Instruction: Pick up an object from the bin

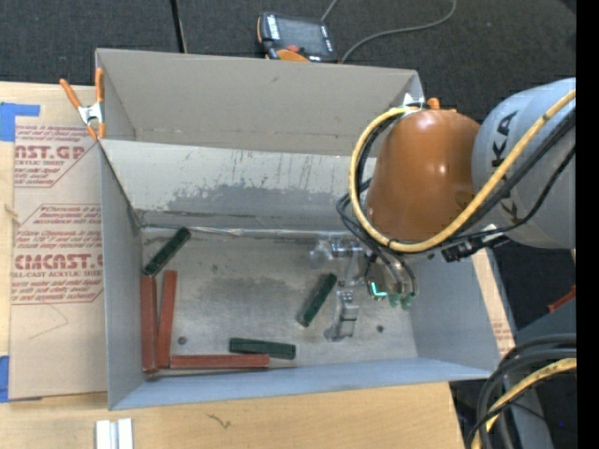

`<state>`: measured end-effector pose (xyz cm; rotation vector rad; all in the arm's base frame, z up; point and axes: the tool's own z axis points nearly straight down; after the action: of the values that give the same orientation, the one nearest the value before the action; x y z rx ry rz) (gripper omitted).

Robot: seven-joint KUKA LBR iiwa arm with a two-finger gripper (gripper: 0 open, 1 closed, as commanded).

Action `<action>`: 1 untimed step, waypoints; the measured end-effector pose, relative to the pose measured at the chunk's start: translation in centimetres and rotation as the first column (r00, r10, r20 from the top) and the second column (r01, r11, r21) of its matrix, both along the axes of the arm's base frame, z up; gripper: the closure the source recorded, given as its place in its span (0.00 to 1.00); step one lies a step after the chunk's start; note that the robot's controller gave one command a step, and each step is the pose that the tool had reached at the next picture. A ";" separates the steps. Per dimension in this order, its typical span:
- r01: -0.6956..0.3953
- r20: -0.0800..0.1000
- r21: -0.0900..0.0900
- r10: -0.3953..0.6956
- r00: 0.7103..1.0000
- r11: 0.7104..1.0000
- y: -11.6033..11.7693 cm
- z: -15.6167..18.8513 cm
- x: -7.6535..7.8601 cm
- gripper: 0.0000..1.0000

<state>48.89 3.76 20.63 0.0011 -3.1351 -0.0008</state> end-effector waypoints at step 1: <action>-0.216 0.002 0.001 0.216 0.976 0.976 -4.5 -14.0 2.6 0.00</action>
Offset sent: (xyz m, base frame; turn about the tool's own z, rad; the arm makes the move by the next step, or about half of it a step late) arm 0.0278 -0.0446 -0.1363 -0.2178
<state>51.54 -0.73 6.62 0.3416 -3.1183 -0.0013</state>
